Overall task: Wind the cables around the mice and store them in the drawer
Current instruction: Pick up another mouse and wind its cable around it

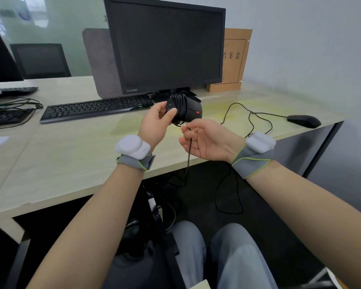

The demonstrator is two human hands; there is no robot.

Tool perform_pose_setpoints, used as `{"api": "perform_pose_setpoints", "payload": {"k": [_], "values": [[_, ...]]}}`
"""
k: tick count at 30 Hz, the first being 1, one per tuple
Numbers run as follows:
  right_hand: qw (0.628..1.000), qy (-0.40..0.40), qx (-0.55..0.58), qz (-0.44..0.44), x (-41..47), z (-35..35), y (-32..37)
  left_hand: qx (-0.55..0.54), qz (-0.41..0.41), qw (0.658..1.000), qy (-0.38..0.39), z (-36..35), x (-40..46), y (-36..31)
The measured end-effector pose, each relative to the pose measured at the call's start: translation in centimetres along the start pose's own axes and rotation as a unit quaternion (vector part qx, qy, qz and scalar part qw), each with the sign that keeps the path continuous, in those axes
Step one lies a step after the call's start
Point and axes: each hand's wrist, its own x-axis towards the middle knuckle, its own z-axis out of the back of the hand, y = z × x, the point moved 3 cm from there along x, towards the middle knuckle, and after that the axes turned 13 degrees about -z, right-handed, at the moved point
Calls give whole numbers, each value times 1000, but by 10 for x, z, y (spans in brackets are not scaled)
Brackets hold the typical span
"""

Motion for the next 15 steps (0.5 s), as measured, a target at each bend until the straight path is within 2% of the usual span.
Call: {"api": "perform_pose_setpoints", "payload": {"k": [2, 6, 9, 15], "values": [[1000, -12, -28, 2, -4, 2, 1, 28, -6, 1000, 13, 2, 3, -1], [980, -116, -159, 42, -12, 4, 13, 113, -43, 990, 69, 3, 6, -3], [969, -147, -184, 70, -20, 6, 27, 170, -45, 976, 129, 3, 3, 3], [973, -137, -179, 54, -34, 18, 45, -7, 21, 981, 192, 1, -9, 10]]}}
